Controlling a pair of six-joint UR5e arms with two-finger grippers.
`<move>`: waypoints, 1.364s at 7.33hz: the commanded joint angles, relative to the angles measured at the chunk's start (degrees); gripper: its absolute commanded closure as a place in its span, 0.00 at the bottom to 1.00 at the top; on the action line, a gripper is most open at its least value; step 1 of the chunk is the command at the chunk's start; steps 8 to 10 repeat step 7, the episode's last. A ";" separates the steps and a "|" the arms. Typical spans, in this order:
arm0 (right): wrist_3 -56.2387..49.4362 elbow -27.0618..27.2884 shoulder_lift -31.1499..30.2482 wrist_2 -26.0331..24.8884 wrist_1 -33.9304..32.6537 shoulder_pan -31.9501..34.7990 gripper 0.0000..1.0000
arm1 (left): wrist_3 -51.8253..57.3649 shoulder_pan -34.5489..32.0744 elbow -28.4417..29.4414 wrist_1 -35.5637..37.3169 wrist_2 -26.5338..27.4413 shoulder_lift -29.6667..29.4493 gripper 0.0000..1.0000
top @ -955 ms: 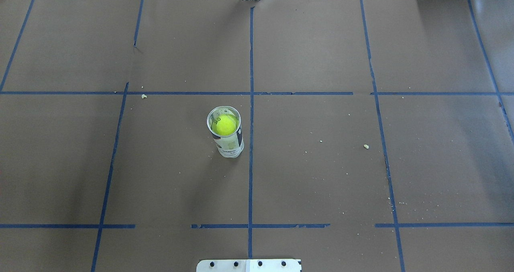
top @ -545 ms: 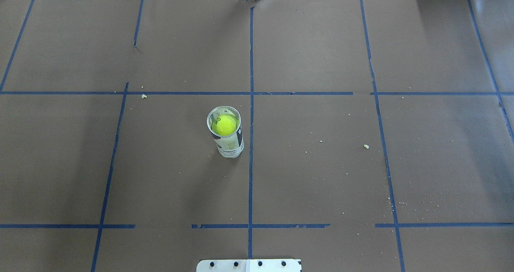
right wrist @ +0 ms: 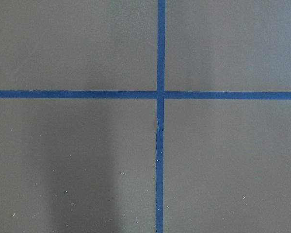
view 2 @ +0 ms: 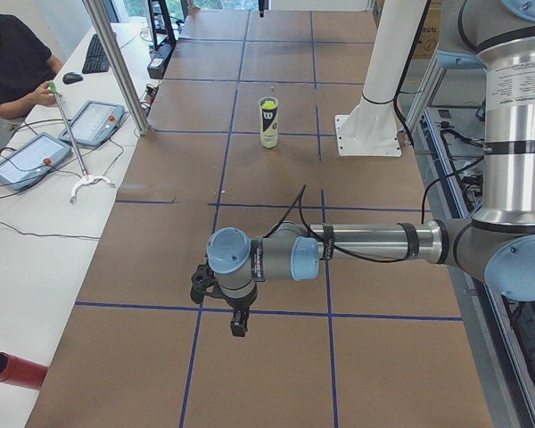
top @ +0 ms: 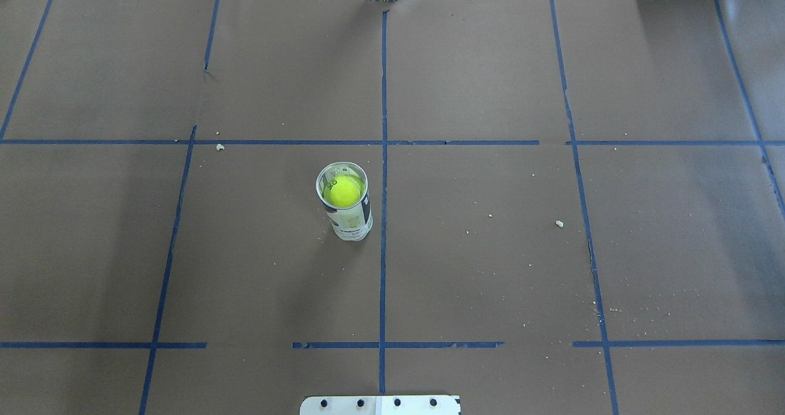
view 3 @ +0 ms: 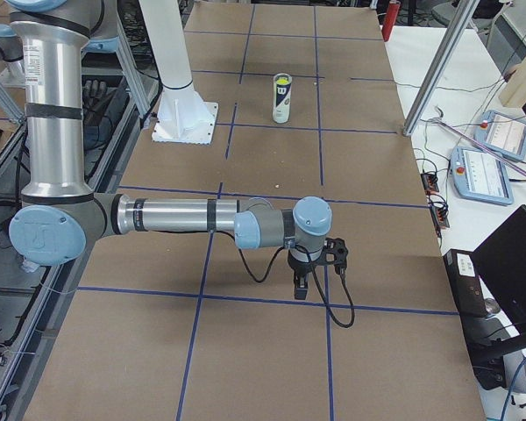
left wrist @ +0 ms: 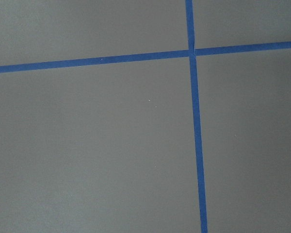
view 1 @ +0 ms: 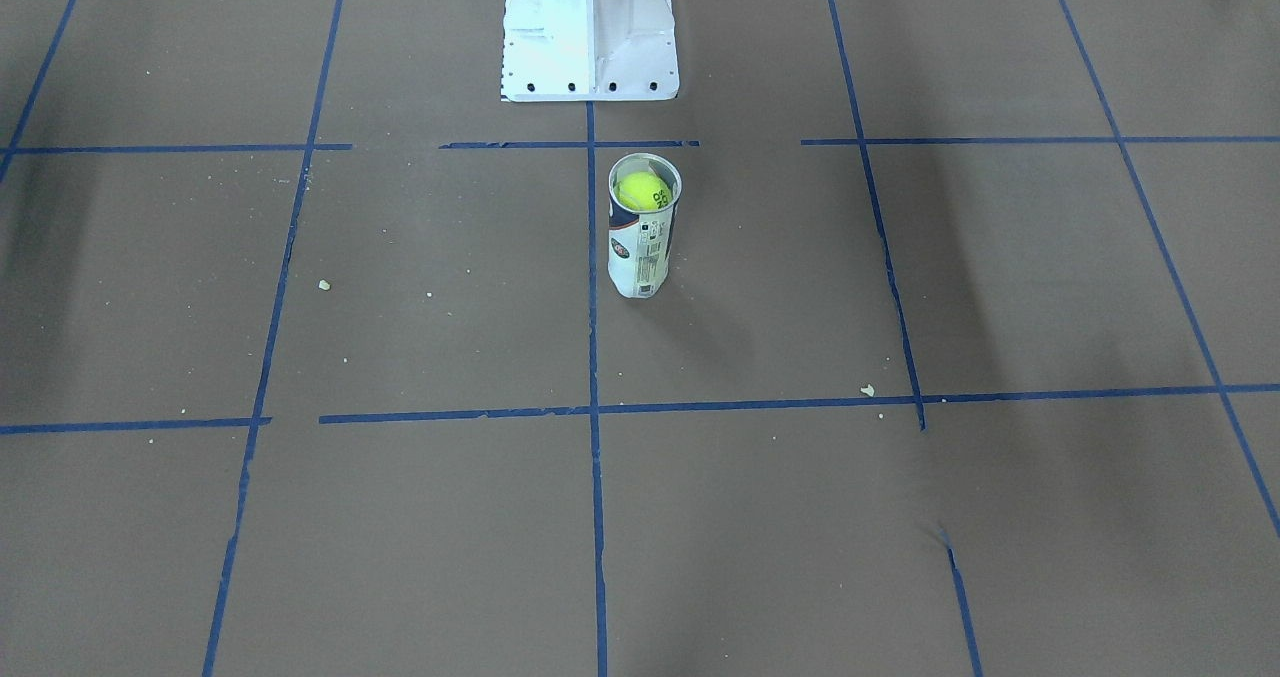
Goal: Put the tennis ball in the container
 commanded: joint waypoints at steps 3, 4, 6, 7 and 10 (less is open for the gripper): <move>0.00 0.00 0.00 0.00 0.00 0.02 0.00 | 0.00 0.03 -0.13 -0.02 0.00 -0.44 0.00; 0.00 0.00 0.00 0.00 0.00 0.02 0.00 | 0.00 -0.06 -0.13 -0.02 0.00 -0.61 0.00; 0.00 0.00 0.00 0.00 0.00 0.02 0.00 | 0.00 -0.06 -0.40 -0.02 0.00 -0.70 0.00; 0.00 0.00 0.00 0.00 0.00 0.02 0.00 | 0.00 -0.23 -0.48 -0.02 -0.09 -0.79 0.00; 0.00 0.00 0.00 0.00 0.00 0.02 0.00 | 0.00 -0.23 -0.48 -0.02 -0.09 -0.79 0.00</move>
